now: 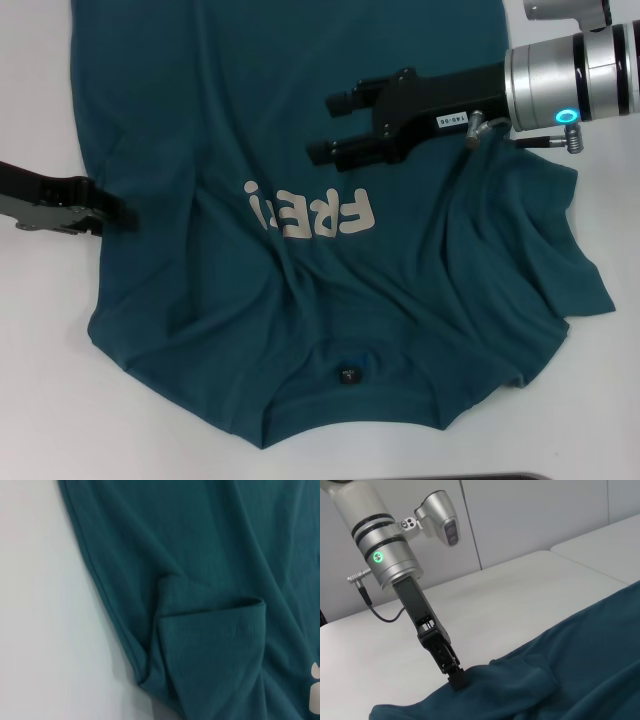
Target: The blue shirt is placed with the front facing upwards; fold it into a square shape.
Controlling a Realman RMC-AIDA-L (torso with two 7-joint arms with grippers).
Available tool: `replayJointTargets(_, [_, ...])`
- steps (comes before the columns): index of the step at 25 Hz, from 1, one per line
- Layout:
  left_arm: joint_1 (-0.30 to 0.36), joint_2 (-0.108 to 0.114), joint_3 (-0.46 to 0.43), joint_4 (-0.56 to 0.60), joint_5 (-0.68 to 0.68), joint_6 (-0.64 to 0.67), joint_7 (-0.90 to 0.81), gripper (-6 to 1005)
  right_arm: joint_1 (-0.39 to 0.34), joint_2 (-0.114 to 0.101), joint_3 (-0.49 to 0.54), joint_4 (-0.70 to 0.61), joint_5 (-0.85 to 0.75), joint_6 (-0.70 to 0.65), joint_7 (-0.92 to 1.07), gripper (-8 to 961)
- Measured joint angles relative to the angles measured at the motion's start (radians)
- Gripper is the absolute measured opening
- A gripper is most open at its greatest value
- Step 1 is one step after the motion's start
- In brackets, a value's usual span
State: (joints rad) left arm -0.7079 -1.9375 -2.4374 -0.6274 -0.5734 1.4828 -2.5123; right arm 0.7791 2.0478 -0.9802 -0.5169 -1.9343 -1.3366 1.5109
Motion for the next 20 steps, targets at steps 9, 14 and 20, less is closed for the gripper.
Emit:
replayJointTargets(9, [0.000,-0.002,0.007,0.000,0.011,-0.014,0.000,306,0.002,0.000,0.000,0.000,0.000,0.000,-0.002,815])
replayJointTargets(14, [0.002,-0.003,0.008,0.000,0.011,-0.023,0.000,219,0.002,0.000,0.000,0.000,0.000,0.000,-0.004,814])
replayJointTargets(20, [0.003,-0.004,0.044,0.000,0.011,-0.024,0.003,153,0.002,0.000,0.000,0.000,0.000,-0.001,-0.004,815])
